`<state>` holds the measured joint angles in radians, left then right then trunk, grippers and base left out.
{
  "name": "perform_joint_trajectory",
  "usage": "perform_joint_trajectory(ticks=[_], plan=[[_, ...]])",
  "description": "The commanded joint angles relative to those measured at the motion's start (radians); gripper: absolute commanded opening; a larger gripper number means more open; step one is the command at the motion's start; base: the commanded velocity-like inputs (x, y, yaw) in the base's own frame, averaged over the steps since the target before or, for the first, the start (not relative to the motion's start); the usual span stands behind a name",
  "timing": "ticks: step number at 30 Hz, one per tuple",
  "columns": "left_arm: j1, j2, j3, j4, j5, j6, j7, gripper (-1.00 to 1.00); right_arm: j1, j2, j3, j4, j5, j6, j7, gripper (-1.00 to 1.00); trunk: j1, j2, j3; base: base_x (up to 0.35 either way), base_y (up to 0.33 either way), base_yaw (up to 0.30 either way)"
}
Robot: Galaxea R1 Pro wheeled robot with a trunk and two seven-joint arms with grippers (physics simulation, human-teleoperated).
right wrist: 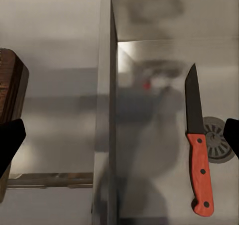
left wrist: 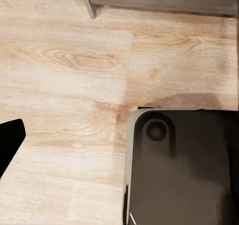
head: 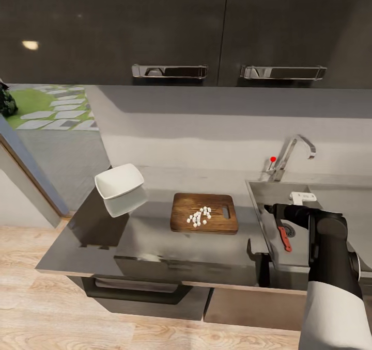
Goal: In the kitchen, take the Vidalia onion out of the sink, dice it on the chopping board with the paring knife, put the diced onion into the bowl on the countertop, then place both the paring knife and the chopping board into the sink.
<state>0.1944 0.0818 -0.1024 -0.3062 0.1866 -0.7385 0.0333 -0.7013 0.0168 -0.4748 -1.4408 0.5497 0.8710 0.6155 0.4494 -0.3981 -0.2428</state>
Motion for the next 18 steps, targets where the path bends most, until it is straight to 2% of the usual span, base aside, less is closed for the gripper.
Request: perform_joint_trajectory(ticks=[1, 3, 10, 15, 18], plan=[[0.0, 0.001, -0.009, -0.003, 0.008, -0.011, 0.003, 1.0, -0.001, 0.001, -0.002, -0.001, 0.01, 0.002, 0.01, 1.0, 0.001, -0.002, -0.002, 0.0, 0.0, 0.0], [0.0, 0.001, -0.01, -0.003, 0.008, -0.047, 0.003, 1.0, -0.001, 0.001, -0.002, -0.001, 0.01, 0.002, 0.01, 1.0, 0.001, -0.002, -0.002, 0.0, 0.0, 0.0], [0.001, 0.002, -0.012, -0.012, 0.008, -0.104, 0.003, 1.0, -0.001, 0.002, -0.001, -0.001, 0.01, 0.002, 0.01, 1.0, 0.001, -0.002, -0.002, 0.0, 0.0, 0.0], [0.002, 0.003, -0.013, -0.022, 0.008, -0.265, 0.008, 1.0, -0.001, 0.003, -0.001, 0.0, 0.01, 0.002, 0.01, 1.0, 0.001, -0.002, -0.002, 0.0, 0.0, 0.0], [0.002, 0.003, -0.013, -0.008, 0.008, -0.307, 0.009, 1.0, -0.001, 0.002, -0.001, 0.0, 0.01, 0.002, 0.01, 1.0, 0.001, -0.002, -0.002, 0.0, 0.0, 0.0]])
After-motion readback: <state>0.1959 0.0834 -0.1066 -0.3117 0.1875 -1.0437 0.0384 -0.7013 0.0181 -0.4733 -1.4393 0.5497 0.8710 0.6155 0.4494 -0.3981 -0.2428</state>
